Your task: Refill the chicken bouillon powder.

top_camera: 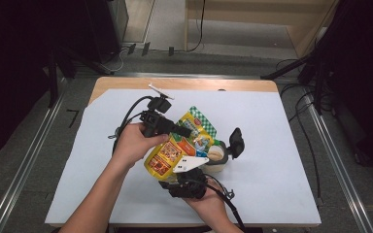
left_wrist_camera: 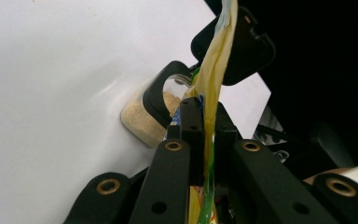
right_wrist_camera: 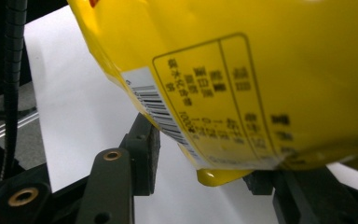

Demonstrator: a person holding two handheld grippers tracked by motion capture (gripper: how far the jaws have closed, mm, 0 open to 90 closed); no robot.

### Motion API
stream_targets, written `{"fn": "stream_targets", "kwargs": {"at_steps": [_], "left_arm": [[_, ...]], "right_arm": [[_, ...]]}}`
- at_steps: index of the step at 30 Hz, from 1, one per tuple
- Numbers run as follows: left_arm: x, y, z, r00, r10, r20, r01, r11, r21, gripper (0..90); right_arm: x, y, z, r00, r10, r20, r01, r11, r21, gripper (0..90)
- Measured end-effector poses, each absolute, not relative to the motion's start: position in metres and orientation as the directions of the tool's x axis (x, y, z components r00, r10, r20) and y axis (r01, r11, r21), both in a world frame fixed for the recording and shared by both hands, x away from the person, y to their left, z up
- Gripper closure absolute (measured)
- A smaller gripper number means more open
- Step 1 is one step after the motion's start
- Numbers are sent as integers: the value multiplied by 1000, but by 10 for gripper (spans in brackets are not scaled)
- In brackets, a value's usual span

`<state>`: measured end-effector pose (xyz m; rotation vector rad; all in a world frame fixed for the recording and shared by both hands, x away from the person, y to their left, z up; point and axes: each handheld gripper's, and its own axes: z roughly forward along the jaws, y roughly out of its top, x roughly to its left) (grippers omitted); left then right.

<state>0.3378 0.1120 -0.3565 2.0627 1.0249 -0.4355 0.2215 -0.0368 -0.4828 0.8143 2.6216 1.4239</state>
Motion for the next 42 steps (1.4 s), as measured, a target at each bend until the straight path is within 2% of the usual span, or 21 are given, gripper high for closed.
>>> {"fn": "stream_targets", "kwargs": {"at_steps": [21, 31, 42], "left_arm": [[346, 155, -343, 593, 534, -603, 794, -262, 549, 869], [361, 184, -355, 542, 582, -606, 815, -190, 547, 877], [375, 194, -368, 521, 620, -587, 808, -138, 572, 871]], "right_arm": [[234, -51, -480, -819, 520, 244, 481, 389, 786, 510], [234, -53, -479, -820, 522, 237, 476, 390, 788, 510], [232, -55, -481, -816, 527, 240, 483, 393, 782, 510]]}}
